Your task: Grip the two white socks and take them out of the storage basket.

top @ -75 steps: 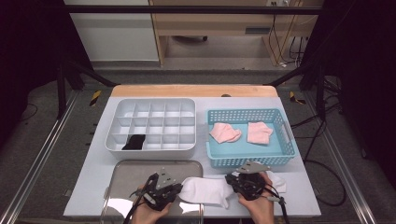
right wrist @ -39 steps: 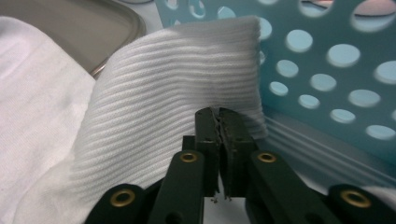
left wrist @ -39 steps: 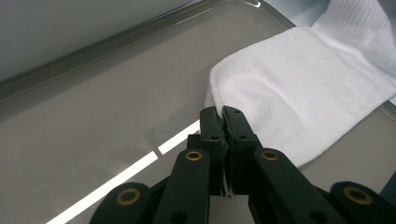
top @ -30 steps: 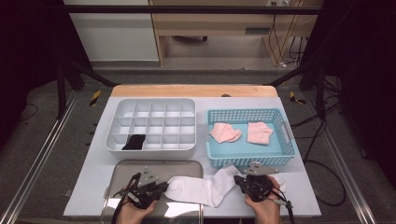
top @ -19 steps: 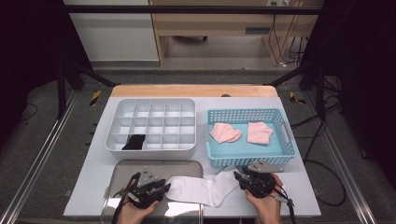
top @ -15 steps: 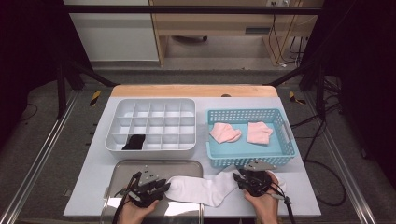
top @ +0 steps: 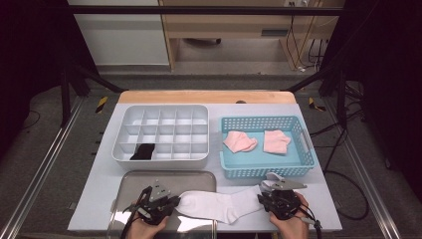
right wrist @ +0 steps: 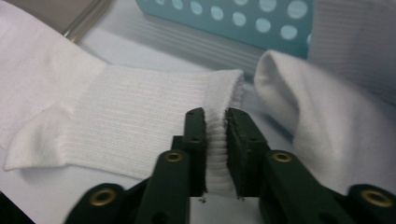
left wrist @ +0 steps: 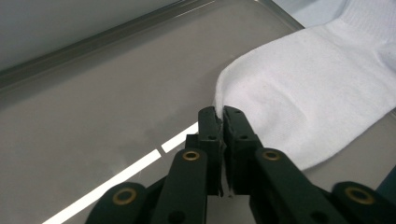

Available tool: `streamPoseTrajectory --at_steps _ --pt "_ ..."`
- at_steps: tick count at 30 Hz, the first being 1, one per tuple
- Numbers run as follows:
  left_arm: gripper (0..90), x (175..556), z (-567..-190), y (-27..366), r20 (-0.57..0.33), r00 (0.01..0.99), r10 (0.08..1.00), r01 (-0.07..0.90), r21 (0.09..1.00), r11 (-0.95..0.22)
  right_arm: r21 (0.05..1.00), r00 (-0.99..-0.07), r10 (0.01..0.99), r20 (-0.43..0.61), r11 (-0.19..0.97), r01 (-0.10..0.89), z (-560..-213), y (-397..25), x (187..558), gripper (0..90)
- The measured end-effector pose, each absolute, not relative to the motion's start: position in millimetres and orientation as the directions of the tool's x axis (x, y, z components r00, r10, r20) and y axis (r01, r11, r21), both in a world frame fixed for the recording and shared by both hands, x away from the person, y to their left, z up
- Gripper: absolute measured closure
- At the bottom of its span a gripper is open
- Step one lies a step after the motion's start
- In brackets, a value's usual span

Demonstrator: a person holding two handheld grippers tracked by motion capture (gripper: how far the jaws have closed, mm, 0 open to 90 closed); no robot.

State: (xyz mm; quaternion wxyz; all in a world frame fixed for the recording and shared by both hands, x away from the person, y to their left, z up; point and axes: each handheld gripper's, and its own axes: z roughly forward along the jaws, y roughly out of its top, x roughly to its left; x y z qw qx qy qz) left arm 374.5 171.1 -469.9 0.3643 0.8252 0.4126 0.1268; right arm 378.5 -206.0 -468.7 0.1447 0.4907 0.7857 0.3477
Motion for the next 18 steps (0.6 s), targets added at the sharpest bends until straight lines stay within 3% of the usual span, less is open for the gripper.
streamPoseTrajectory --at_steps 5,12,15,17,18 --pt "67.1 374.3 -464.8 173.0 -0.097 0.63 0.771 0.569 0.734 -0.372 0.791 -0.447 0.891 0.075 0.22 0.57 -448.1 -224.9 375.8 65.0" --pt "57.9 375.6 -458.8 177.8 -0.097 0.611 0.786 0.547 0.769 -0.331 0.792 -0.4 0.915 0.044 0.213 0.572 -451.5 -233.4 385.2 53.2" --pt "57.2 377.2 -457.6 181.2 -0.11 0.603 0.79 0.55 0.774 -0.312 0.774 -0.412 0.911 0.003 0.259 0.578 -457.9 -226.0 394.4 54.1" --pt "57.2 377.8 -457.4 182.9 -0.114 0.599 0.792 0.551 0.777 -0.304 0.755 -0.41 0.911 -0.035 0.293 0.586 -460.2 -222.5 400.1 61.8" --pt "57.4 378.1 -457.1 183.7 -0.118 0.599 0.792 0.552 0.777 -0.302 0.747 -0.41 0.911 -0.048 0.305 0.591 -461.2 -221.9 401.9 70.5"
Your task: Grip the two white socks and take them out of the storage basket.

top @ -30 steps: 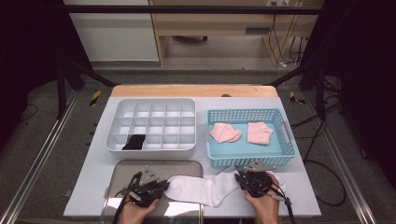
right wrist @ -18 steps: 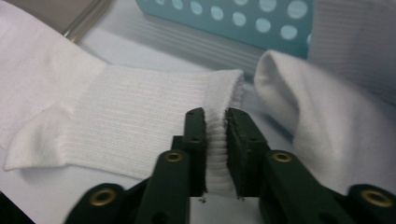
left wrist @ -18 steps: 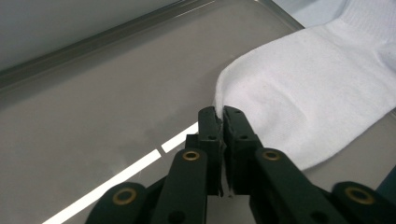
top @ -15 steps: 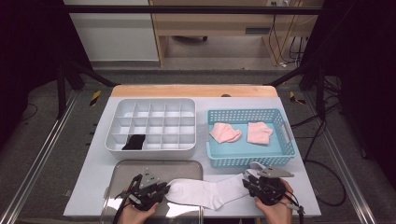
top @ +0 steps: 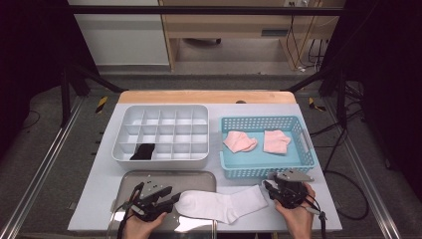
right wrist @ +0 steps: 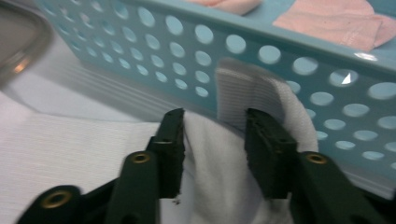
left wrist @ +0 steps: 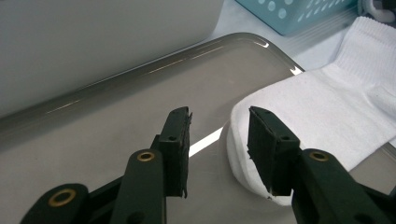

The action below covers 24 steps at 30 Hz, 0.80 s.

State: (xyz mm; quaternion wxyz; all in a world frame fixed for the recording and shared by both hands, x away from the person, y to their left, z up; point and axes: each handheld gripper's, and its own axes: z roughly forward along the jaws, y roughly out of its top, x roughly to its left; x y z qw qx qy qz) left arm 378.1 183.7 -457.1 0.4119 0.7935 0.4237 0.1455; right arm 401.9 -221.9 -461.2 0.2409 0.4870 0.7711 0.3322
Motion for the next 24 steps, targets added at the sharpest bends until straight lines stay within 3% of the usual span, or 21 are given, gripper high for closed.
streamPoseTrajectory --at_steps 2,4,8,14,20,24 --pt "58.2 378.2 -456.5 184.7 -0.12 0.597 0.793 0.551 0.78 -0.297 0.734 -0.412 0.911 -0.026 0.297 0.611 -460.7 -222.0 401.7 83.9" --pt "59.0 378.6 -456.0 185.3 -0.124 0.594 0.794 0.553 0.781 -0.291 0.733 -0.403 0.915 -0.015 0.284 0.618 -456.7 -223.2 398.7 88.8" --pt "60.2 378.7 -454.1 186.9 -0.129 0.59 0.797 0.55 0.787 -0.28 0.769 -0.433 0.901 0.027 0.258 0.585 -436.0 -221.8 387.1 89.2" --pt "61.4 376.9 -449.8 190.2 -0.131 0.587 0.799 0.537 0.802 -0.263 0.856 -0.568 0.816 0.109 0.214 0.471 -407.6 -192.9 375.0 88.2" --pt "61.8 376.3 -449.4 190.4 -0.132 0.591 0.796 0.533 0.805 -0.262 0.819 -0.642 0.743 0.189 0.242 0.521 -434.3 -163.8 382.6 85.8" --pt "61.8 375.7 -450.0 188.3 -0.134 0.607 0.783 0.529 0.804 -0.273 0.783 -0.655 0.732 0.186 0.292 0.549 -452.9 -153.7 389.1 85.7"
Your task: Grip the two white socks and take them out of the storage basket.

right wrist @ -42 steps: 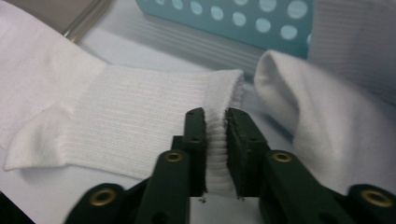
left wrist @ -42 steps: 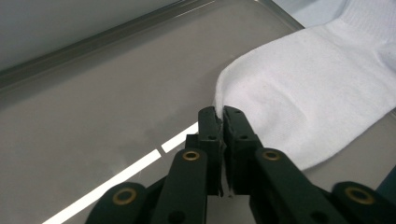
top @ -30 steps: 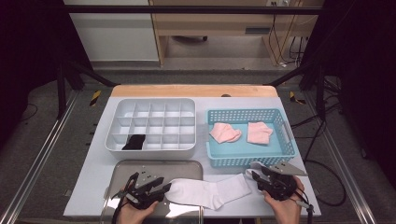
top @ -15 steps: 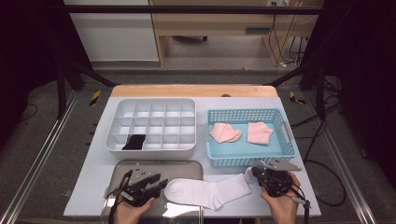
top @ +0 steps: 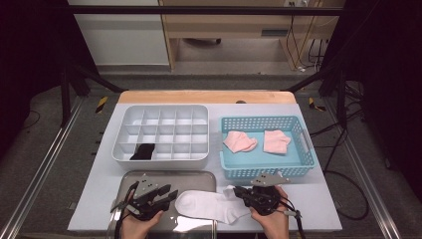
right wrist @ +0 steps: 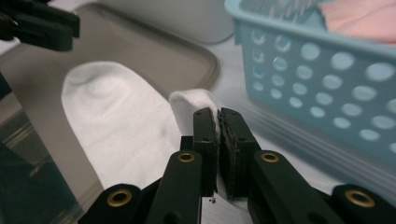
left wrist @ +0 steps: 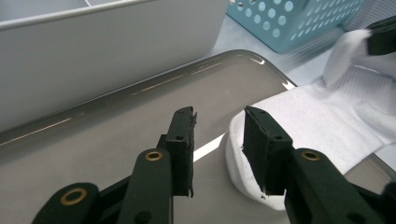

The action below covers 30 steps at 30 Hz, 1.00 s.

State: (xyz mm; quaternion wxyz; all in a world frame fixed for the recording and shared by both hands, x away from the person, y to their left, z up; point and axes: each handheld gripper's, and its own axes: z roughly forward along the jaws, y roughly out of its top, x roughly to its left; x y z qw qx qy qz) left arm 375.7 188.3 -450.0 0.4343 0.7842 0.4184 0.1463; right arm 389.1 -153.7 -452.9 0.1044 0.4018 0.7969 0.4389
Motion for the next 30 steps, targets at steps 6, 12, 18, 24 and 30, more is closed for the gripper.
streamPoseTrajectory --at_steps 6,12,18,24,30 --pt "61.3 374.5 -450.8 184.3 -0.133 0.621 0.772 0.52 0.807 -0.279 0.801 -0.634 0.766 0.105 0.313 0.511 -453.0 -153.0 399.2 81.0" --pt "61.1 375.9 -451.7 186.2 -0.132 0.616 0.776 0.523 0.806 -0.278 0.812 -0.58 0.812 0.059 0.299 0.501 -453.2 -159.2 404.0 72.0" --pt "60.6 376.3 -450.7 189.1 -0.132 0.608 0.783 0.521 0.81 -0.268 0.867 -0.59 0.807 0.032 0.271 0.418 -430.0 -153.3 388.8 69.9" --pt "60.8 375.9 -450.8 189.9 -0.131 0.608 0.783 0.52 0.811 -0.268 0.801 -0.624 0.779 0.06 0.335 0.496 -459.0 -130.1 393.7 70.7" --pt "60.8 377.4 -454.0 188.2 -0.125 0.613 0.78 0.528 0.799 -0.287 0.744 -0.59 0.807 0.018 0.383 0.548 -477.3 -131.2 403.2 63.9"
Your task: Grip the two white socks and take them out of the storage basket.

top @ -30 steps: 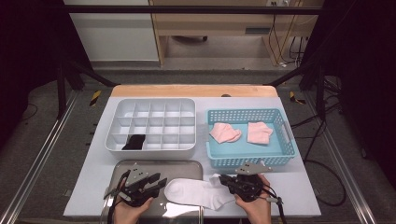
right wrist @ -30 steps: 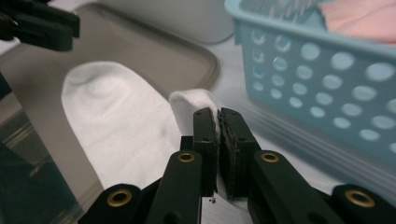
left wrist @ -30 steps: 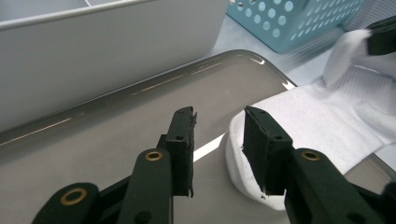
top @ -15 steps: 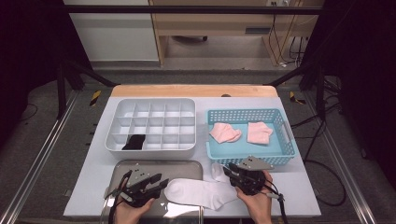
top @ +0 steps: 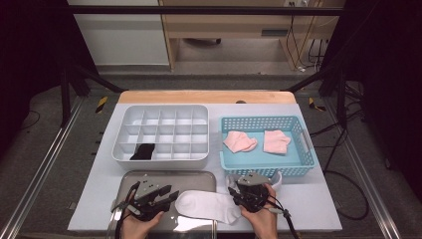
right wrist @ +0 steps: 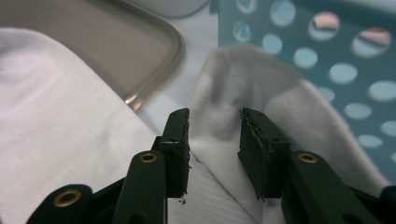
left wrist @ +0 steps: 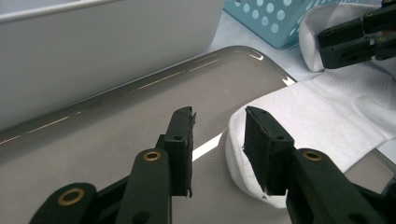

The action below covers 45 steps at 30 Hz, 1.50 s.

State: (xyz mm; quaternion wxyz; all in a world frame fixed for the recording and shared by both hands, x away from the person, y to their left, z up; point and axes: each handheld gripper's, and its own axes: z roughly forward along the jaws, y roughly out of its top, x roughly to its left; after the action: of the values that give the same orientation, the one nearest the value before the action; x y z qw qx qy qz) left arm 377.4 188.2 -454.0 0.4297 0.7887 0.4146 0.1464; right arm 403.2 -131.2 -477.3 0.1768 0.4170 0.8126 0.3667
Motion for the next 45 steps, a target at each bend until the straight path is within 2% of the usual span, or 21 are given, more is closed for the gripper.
streamPoseTrajectory --at_steps 3,6,9,12,16,21,24,27,31,35,45 --pt "60.9 377.4 -454.7 187.7 -0.127 0.611 0.781 0.531 0.798 -0.286 0.732 -0.589 0.808 -0.012 0.408 0.545 -482.0 -128.9 402.9 70.6" --pt "61.0 377.8 -454.4 188.7 -0.128 0.609 0.783 0.531 0.799 -0.283 0.727 -0.57 0.821 -0.028 0.408 0.552 -481.1 -128.9 402.2 85.0" --pt "61.1 378.0 -454.0 189.9 -0.133 0.605 0.785 0.532 0.801 -0.274 0.726 -0.564 0.825 0.014 0.38 0.574 -477.5 -133.4 402.6 88.6" --pt "61.1 378.2 -452.4 192.0 -0.132 0.603 0.786 0.528 0.805 -0.27 0.747 -0.582 0.812 0.05 0.356 0.561 -469.4 -137.4 398.9 88.6" --pt "61.1 378.0 -450.3 193.8 -0.138 0.596 0.791 0.523 0.814 -0.253 0.8 -0.651 0.748 0.128 0.31 0.514 -450.8 -136.1 386.8 88.5" --pt "60.4 375.9 -448.4 193.4 -0.135 0.6 0.789 0.514 0.82 -0.251 0.79 -0.729 0.661 0.176 0.347 0.505 -452.9 -114.9 378.4 87.2" --pt "59.1 375.2 -447.7 192.0 -0.135 0.604 0.785 0.513 0.82 -0.253 0.751 -0.732 0.657 0.178 0.39 0.533 -466.6 -108.3 380.8 82.0" --pt "56.7 375.3 -446.3 189.1 -0.139 0.61 0.78 0.512 0.82 -0.255 0.76 -0.731 0.659 0.18 0.378 0.529 -465.4 -113.2 381.5 76.8" --pt "53.1 376.2 -439.9 182.6 -0.128 0.624 0.771 0.501 0.823 -0.268 0.814 -0.705 0.694 0.146 0.32 0.484 -448.3 -133.2 379.0 72.7" --pt "52.3 377.9 -429.9 172.3 -0.119 0.642 0.757 0.48 0.832 -0.277 0.829 -0.639 0.761 0.107 0.286 0.48 -439.8 -161.1 379.2 71.8" --pt "55.9 393.4 -426.1 128.2 -0.12 0.676 0.727 0.49 0.81 -0.322 0.805 -0.481 0.876 0.046 0.253 0.537 -445.5 -221.9 377.4 68.6"
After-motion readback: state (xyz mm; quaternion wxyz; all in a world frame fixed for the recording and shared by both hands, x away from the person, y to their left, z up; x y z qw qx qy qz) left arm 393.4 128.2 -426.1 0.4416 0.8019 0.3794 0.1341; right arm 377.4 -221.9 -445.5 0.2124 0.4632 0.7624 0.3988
